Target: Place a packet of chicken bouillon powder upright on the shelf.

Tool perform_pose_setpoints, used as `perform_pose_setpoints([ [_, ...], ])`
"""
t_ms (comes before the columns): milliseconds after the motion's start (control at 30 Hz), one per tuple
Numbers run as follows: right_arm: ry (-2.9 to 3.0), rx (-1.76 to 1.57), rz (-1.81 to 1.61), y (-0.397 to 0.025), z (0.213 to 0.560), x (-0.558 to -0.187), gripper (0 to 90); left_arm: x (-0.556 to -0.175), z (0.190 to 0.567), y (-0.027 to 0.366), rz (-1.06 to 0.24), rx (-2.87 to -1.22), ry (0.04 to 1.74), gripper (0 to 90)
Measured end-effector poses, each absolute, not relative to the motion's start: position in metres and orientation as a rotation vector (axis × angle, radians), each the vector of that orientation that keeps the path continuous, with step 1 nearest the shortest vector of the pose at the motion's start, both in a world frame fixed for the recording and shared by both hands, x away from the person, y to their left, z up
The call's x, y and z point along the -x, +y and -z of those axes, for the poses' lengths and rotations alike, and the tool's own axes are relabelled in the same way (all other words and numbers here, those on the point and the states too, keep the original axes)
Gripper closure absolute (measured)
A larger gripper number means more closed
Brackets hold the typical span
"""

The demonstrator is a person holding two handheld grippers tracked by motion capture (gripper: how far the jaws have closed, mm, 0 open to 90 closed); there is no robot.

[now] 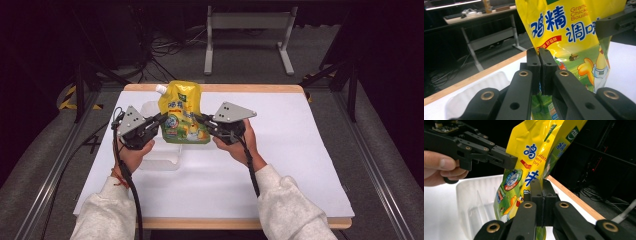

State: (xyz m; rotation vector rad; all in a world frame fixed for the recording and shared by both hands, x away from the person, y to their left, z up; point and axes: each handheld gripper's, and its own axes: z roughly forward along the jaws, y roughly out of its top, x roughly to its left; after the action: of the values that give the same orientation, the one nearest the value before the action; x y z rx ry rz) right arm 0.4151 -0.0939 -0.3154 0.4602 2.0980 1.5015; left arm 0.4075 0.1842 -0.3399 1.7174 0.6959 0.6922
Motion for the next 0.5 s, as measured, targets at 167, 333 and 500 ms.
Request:
perform_pose_setpoints([
  [167, 2.096, -0.473, -1.516, -0.081, 0.319, -0.424, 90.0, -0.413, 0.338, 0.193, -0.721, -1.699, 0.723, 87.7],
  [333, 2.067, -0.491, -1.539, -0.076, 0.313, -0.433, 90.0, -0.422, 0.331, 0.195, -0.763, -1.691, 0.72, 87.4],
  [500, 2.051, -0.508, -1.544, -0.07, 0.313, -0.445, 90.0, -0.433, 0.332, 0.197, -0.779, -1.697, 0.729, 87.6],
])
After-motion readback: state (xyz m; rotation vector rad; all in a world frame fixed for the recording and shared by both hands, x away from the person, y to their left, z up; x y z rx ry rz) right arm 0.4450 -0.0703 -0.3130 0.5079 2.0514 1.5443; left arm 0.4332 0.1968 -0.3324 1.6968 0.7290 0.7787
